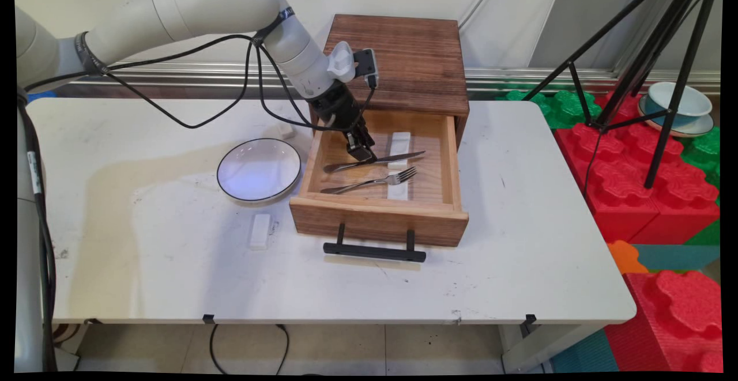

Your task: Place the picked object into the drawer

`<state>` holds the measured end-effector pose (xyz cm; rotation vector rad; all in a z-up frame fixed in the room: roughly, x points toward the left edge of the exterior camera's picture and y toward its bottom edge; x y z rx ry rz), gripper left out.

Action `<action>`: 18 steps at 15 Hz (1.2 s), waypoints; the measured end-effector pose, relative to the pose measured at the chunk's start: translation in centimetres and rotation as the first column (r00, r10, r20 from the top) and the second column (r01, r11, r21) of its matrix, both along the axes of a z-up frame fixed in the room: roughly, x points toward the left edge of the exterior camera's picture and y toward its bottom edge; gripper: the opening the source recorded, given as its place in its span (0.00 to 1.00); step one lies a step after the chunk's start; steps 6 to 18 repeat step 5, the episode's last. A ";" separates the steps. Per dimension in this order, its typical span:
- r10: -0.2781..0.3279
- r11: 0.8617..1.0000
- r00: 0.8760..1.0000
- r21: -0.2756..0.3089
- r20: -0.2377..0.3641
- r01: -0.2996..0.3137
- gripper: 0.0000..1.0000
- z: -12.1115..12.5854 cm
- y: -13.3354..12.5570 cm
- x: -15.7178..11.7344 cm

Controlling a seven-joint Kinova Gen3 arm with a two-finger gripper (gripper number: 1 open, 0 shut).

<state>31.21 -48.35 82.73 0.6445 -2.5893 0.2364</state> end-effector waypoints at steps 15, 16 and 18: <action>0.014 1.000 1.000 -0.011 -0.013 -0.014 1.00 0.5 0.2 0.1; 0.014 1.000 1.000 -0.011 -0.013 -0.014 1.00 0.5 0.2 0.1; 0.014 1.000 1.000 -0.011 -0.013 -0.014 1.00 0.5 0.2 0.1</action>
